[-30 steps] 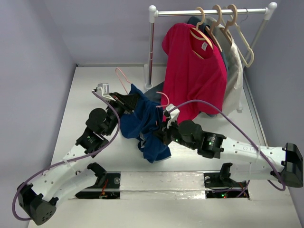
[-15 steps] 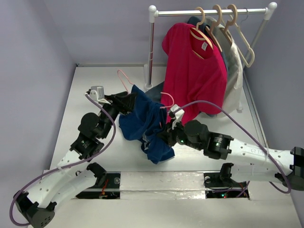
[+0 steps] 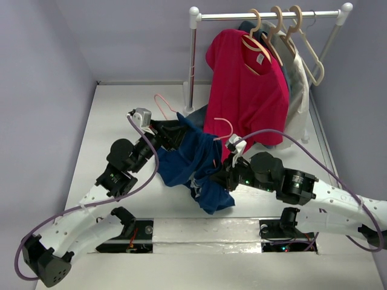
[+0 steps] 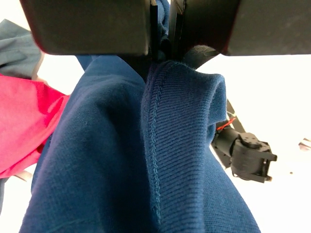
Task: Place the t-shirt on the hanger
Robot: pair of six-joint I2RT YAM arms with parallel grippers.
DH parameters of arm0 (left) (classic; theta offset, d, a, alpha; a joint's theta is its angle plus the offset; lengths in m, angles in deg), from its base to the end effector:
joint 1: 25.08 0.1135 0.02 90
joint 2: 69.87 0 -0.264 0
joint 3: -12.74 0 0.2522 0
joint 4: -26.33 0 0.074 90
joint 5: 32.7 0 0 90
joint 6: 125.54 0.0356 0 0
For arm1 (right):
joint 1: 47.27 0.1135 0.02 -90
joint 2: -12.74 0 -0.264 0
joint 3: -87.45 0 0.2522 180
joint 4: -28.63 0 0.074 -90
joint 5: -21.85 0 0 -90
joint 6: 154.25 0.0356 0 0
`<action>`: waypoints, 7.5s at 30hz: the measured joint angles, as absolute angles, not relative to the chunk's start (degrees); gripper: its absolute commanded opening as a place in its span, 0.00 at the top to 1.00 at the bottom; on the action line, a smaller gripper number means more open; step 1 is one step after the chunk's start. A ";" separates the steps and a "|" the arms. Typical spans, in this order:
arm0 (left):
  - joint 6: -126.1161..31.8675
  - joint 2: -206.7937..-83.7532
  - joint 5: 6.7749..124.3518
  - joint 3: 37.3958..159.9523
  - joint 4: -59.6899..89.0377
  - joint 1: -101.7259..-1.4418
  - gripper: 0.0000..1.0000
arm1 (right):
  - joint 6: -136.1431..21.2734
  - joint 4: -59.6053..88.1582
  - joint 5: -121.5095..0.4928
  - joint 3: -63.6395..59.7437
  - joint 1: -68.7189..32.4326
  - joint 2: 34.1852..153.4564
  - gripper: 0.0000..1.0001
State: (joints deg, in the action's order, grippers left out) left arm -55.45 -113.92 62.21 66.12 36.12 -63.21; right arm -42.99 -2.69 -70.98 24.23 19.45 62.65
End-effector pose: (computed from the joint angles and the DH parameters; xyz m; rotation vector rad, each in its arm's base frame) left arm 0.1417 -0.1151 0.3738 0.2811 1.2620 -0.9281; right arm 0.0805 0.1827 0.3397 -0.7441 1.8697 0.9793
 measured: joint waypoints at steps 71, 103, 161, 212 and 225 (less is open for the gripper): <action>-79.73 -103.23 50.25 61.09 27.33 -60.37 0.43 | -47.10 -16.37 -85.21 11.67 19.08 72.97 1.00; -96.32 -122.79 43.78 50.10 65.93 -69.29 0.63 | -47.56 -7.28 -83.04 16.26 19.05 74.32 1.00; -102.81 -113.92 46.43 46.62 65.41 -69.60 1.00 | -43.26 12.22 -54.65 21.42 3.45 74.93 0.88; -110.81 -117.55 51.46 39.56 74.48 -69.60 1.00 | -41.62 1.07 -48.40 1.07 -8.31 93.14 0.37; -115.18 -117.29 46.67 37.60 76.75 -68.79 1.00 | -43.02 -1.66 -54.89 17.28 -2.54 71.41 0.27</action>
State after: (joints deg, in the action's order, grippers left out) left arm -115.18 -117.29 46.67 37.60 76.75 -68.79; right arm -43.02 -1.66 -54.89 17.28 -2.54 71.41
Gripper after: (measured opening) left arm 0.060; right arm 0.731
